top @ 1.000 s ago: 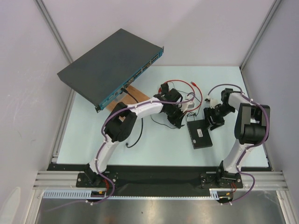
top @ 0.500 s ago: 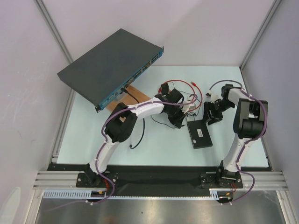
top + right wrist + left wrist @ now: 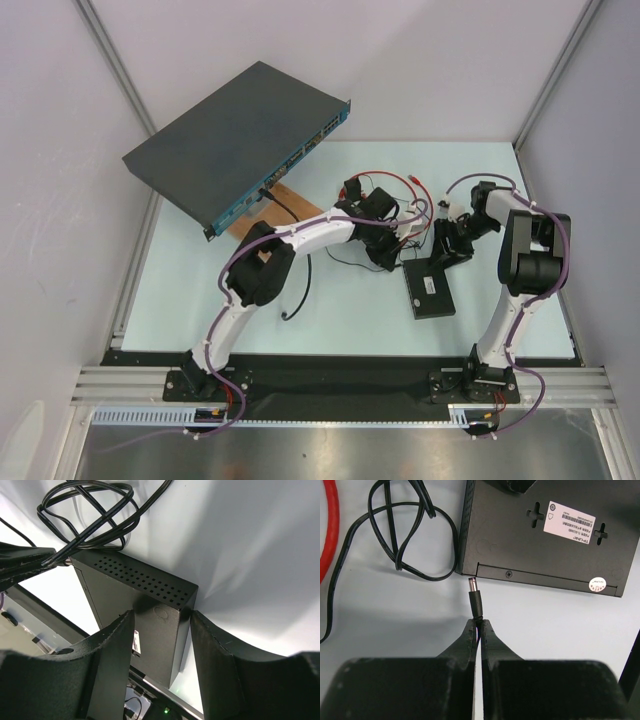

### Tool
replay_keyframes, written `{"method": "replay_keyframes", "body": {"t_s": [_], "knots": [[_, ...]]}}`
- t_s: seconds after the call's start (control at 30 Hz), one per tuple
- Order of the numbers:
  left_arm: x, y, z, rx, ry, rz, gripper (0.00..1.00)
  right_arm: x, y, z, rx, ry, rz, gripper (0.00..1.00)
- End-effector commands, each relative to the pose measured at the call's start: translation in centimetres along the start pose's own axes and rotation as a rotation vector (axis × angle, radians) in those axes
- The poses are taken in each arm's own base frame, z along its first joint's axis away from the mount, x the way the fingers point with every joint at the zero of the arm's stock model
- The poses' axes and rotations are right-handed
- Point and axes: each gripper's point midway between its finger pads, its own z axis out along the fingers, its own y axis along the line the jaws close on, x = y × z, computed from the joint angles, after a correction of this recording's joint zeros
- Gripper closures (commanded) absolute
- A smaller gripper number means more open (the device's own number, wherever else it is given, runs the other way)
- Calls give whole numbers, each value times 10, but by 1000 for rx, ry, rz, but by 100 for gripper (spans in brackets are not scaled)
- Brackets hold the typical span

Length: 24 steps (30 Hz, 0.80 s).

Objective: Insert the plug into the switch port

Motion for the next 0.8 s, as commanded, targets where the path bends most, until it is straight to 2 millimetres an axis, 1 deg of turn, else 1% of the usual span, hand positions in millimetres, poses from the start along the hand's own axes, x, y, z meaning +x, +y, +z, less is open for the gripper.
{"method": "replay_keyframes", "body": {"t_s": [0.0, 0.2, 0.3, 0.57, 0.7, 0.73, 0.77], "knots": [[-15, -2, 1, 10, -34, 32, 100, -5, 6, -1, -22, -6, 6, 47], [-7, -1, 7, 15, -8, 29, 100, -5, 6, 0, -24, -6, 9, 49], [-8, 1, 8, 13, -7, 27, 100, -5, 6, 0, -25, -5, 8, 50], [-19, -2, 8, 29, -30, 42, 100, -2, 8, 0, -30, -1, 9, 51], [-26, -7, 4, 49, -56, 52, 100, -1, 9, 2, -31, 3, 9, 52], [-26, -8, 4, 52, -56, 52, 100, 0, 9, 3, -31, 5, 8, 52], [-30, -10, 0, 52, -72, 61, 100, -1, 10, 3, -31, 5, 6, 52]]}}
